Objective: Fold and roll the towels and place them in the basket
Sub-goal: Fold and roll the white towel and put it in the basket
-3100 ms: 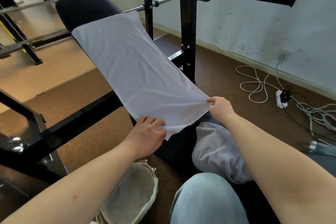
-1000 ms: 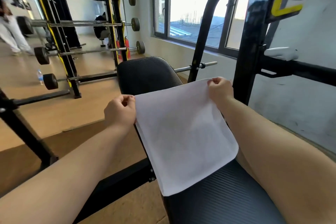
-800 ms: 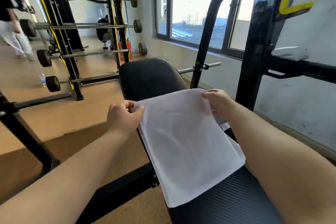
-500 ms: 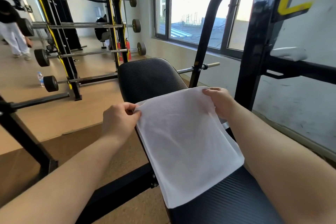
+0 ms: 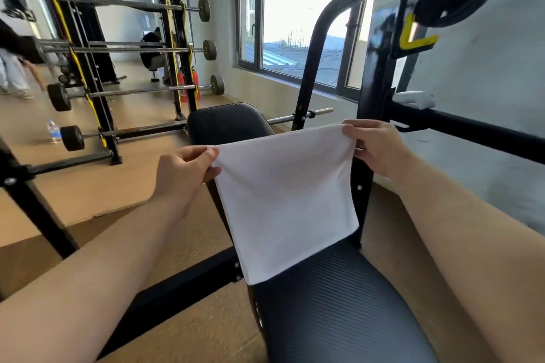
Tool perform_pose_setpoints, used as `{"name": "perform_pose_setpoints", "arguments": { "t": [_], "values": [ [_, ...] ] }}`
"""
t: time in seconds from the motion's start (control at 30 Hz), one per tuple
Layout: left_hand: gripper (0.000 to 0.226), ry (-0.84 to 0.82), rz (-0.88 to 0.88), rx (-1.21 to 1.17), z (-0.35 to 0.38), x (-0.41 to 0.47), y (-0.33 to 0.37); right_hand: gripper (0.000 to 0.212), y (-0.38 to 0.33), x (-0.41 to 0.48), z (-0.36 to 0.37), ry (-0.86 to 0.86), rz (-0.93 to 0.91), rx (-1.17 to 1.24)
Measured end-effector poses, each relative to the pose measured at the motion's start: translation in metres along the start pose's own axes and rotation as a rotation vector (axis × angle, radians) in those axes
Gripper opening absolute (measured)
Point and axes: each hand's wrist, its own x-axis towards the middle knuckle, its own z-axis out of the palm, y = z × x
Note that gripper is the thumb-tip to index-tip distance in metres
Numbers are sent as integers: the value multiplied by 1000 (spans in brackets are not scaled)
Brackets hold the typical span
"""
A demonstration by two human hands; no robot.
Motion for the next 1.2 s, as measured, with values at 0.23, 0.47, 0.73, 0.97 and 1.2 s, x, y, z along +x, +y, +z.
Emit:
{"name": "perform_pose_setpoints", "arguments": {
  "t": [0.23, 0.47, 0.73, 0.97, 1.2],
  "values": [
    [13, -9, 43, -33, -18, -36, 41, 11, -38, -63, -24, 5, -35, -95],
    [9, -19, 90, -22, -37, -76, 67, 9, -60, -130, -33, 90, -152, -277],
    [7, -145, 106, 185, -64, -129, 77, 11, -59, -193, -44, 114, -255, -660],
    [6, -135, 17, 295, -100, -178, 70, 12, -31, -248, -44, 67, -276, -814],
    [4, -71, -136, 297, -138, -222, 41, 12, 6, -306, -13, 27, -95, -612]
  ]
}}
